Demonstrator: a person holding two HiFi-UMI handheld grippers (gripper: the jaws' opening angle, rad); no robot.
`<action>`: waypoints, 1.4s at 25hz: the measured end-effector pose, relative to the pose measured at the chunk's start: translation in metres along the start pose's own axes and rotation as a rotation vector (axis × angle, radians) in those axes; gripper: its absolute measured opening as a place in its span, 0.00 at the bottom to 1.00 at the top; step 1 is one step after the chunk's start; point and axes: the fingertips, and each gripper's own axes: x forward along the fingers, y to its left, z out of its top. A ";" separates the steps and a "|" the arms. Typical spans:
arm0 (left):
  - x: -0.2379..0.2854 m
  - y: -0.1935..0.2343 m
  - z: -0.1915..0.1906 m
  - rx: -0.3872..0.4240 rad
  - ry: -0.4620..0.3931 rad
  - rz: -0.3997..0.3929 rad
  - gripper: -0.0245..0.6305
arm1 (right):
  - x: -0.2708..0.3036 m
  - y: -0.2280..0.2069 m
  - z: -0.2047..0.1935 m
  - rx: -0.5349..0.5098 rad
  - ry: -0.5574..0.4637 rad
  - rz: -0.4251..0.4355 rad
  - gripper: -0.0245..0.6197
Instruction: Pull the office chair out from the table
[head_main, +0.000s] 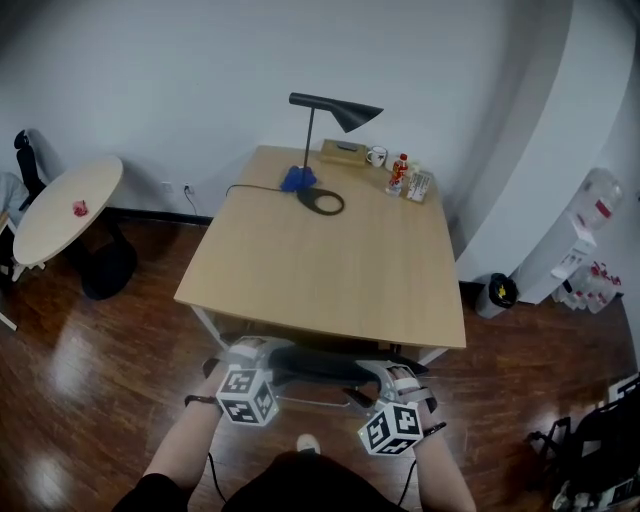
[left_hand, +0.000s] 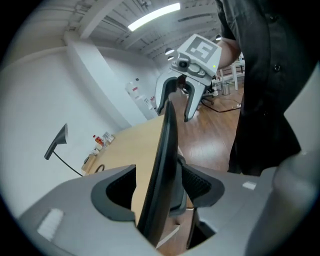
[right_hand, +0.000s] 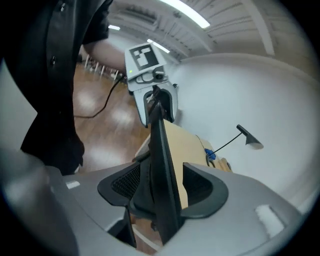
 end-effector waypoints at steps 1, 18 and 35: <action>0.003 -0.001 -0.002 0.010 0.011 -0.002 0.45 | 0.002 0.000 -0.003 -0.024 0.026 -0.002 0.48; 0.034 -0.009 -0.019 0.108 0.160 -0.089 0.38 | 0.044 0.000 -0.036 -0.043 0.236 0.174 0.36; 0.036 -0.026 -0.030 0.227 0.273 -0.115 0.14 | 0.038 0.022 -0.049 -0.107 0.357 0.221 0.13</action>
